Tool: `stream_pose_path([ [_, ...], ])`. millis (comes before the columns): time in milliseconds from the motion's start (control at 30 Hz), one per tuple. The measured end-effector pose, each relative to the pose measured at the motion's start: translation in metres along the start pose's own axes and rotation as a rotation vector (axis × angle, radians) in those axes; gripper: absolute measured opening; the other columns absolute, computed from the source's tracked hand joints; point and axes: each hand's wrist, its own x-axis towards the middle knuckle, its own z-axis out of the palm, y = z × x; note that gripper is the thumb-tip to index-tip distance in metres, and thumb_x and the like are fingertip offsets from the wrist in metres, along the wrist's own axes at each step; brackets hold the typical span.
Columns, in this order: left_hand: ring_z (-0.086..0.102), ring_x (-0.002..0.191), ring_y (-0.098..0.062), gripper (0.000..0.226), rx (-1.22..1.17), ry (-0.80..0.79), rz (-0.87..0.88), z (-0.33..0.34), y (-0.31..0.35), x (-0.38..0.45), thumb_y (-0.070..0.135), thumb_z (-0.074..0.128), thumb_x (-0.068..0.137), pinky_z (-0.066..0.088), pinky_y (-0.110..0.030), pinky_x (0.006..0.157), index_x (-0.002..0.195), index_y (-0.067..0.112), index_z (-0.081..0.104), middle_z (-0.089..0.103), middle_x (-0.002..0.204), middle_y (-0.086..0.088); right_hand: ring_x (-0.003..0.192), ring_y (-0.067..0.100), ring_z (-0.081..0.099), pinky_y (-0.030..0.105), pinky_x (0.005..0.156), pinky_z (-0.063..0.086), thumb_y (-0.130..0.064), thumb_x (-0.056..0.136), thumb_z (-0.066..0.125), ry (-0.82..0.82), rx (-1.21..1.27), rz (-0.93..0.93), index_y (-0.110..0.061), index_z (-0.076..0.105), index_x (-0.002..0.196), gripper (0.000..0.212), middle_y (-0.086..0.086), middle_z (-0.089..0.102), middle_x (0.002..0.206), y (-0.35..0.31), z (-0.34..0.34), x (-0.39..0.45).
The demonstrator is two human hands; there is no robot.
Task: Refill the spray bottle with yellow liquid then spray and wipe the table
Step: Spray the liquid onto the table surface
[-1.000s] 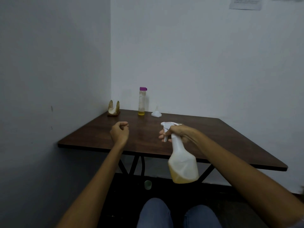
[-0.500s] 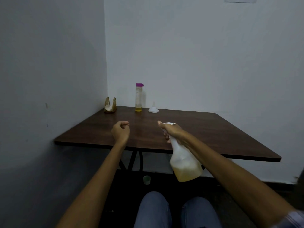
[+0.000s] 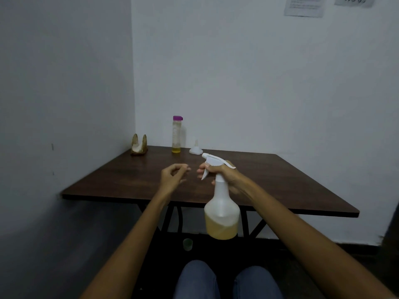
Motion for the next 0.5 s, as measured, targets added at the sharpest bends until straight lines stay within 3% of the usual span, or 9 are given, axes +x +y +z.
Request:
stream_pose_path([
  [133,0.067,0.096,-0.017,0.020,-0.185,-0.119,-0.021,0.017,0.024,0.001,0.032,0.059,0.088,0.057,-0.028,0.080,0.091,0.015,0.069,0.071,0.100,-0.006,0.089,0.012,0.070,0.019,0.051,0.047,-0.014,0.089,0.061,0.010,0.051,-0.077,-0.014,0.068,0.095,0.009,0.001,0.074,0.082,-0.002,0.000,0.000],
  [233,0.069,0.084,-0.014,0.022,-0.229,-0.180,-0.045,0.027,0.036,0.000,0.032,0.061,0.087,0.059,-0.022,0.070,0.089,0.012,0.070,0.072,0.092,-0.006,0.085,0.015,0.069,0.019,0.048,0.045,-0.011,0.088,0.062,0.001,0.054,-0.096,-0.016,0.068,0.103,0.017,0.000,0.073,0.080,-0.002,0.000,-0.002],
  [333,0.069,0.070,-0.013,0.025,-0.195,-0.204,-0.087,0.034,0.041,-0.001,0.031,0.064,0.085,0.059,-0.022,0.060,0.093,0.008,0.071,0.071,0.086,-0.007,0.086,0.019,0.066,0.020,0.046,0.045,-0.011,0.088,0.062,-0.008,-0.007,-0.106,-0.008,0.067,0.106,0.019,0.002,0.072,0.074,0.000,0.000,-0.003],
  [500,0.045,0.039,-0.003,0.025,-0.267,-0.231,-0.167,0.047,0.042,-0.004,0.031,0.059,0.089,0.041,-0.015,0.041,0.092,0.008,0.069,0.060,0.055,0.003,0.065,0.010,0.066,0.020,0.043,0.044,-0.010,0.086,0.063,0.026,-0.024,-0.118,-0.012,0.069,0.097,0.012,0.005,0.071,0.068,0.002,-0.003,-0.001],
])
